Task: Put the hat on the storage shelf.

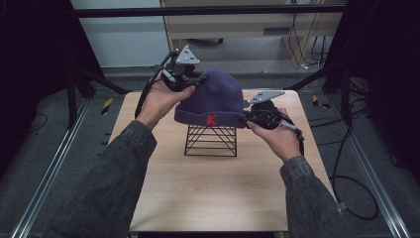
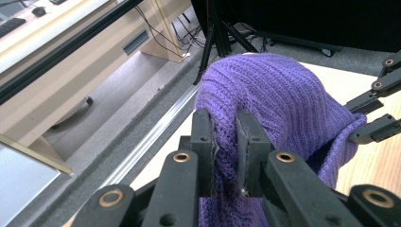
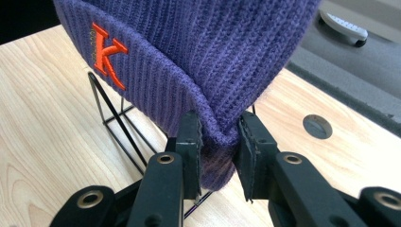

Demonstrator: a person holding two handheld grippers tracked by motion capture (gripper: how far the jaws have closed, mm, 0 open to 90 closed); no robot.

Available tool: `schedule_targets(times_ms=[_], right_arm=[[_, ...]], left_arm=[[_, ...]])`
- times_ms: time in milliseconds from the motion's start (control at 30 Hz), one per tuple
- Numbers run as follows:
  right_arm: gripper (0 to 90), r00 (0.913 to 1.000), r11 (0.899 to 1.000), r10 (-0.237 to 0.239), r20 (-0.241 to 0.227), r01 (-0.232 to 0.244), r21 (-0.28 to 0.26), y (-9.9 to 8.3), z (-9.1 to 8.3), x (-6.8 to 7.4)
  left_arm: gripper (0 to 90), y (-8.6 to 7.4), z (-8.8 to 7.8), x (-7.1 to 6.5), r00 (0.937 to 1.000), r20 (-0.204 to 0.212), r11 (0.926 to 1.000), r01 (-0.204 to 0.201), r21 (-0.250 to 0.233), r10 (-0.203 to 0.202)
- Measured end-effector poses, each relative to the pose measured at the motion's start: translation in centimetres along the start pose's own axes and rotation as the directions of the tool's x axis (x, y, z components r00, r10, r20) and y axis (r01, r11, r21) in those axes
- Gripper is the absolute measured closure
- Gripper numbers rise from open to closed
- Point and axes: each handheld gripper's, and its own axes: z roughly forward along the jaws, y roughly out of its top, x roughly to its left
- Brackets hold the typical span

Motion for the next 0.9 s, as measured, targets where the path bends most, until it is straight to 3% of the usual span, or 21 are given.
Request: schedule_targets(times_ms=[900], right_arm=[[71.1, 0.9997, 0.999, -0.006, -0.022, 0.007, 0.037, -1.4, 1.2, 0.9]], left_arm=[[78.8, -2.4, 0.5, -0.5, 0.9996, 0.011, 0.9996, 0.025, -0.011, -0.024]])
